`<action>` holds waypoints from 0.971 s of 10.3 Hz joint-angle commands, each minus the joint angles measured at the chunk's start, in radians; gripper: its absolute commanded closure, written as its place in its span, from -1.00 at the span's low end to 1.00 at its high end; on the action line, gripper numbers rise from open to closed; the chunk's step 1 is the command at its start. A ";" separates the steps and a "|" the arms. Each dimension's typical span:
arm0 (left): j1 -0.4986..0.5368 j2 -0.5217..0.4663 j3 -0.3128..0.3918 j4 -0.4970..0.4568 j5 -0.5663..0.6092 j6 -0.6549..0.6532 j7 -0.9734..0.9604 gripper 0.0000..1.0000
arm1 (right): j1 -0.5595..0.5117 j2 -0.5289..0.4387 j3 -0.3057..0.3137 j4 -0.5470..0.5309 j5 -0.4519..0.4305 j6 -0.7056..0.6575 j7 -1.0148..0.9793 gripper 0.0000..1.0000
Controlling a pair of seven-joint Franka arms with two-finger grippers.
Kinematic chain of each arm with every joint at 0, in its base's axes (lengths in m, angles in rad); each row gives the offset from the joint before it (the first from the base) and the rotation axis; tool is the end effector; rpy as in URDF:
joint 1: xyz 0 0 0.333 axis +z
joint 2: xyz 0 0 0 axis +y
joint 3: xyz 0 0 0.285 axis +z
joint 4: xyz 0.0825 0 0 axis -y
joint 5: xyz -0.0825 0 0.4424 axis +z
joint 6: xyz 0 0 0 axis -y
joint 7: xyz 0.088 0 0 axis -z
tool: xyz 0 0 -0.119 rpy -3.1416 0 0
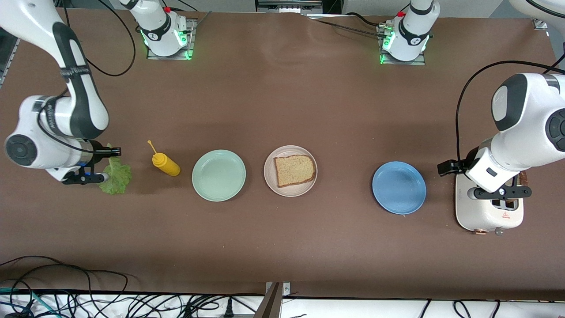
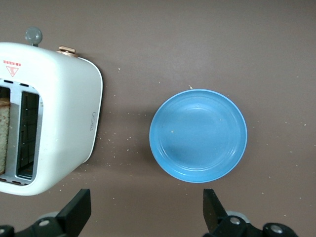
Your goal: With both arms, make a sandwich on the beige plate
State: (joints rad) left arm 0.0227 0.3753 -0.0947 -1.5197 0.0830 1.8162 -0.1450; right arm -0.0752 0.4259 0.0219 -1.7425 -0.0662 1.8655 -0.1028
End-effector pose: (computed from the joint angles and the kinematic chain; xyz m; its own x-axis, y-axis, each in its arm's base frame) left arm 0.7044 -0.0367 0.3807 0.9959 0.0567 -0.0701 0.0529 -0.9971 -0.0547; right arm 0.6524 -0.0411 0.2381 0.9507 0.0718 -0.3017 0.0800 -0.9967 0.0148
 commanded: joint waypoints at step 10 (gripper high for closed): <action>0.008 0.010 0.001 0.047 -0.029 -0.028 0.016 -1.00 | 0.337 0.059 0.102 0.296 0.215 -0.138 0.622 1.00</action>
State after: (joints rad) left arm 0.0259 0.3759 -0.0929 -1.4985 0.0693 1.8106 -0.1450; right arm 0.2352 0.4479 0.1311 -1.4847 0.1357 1.7182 0.4625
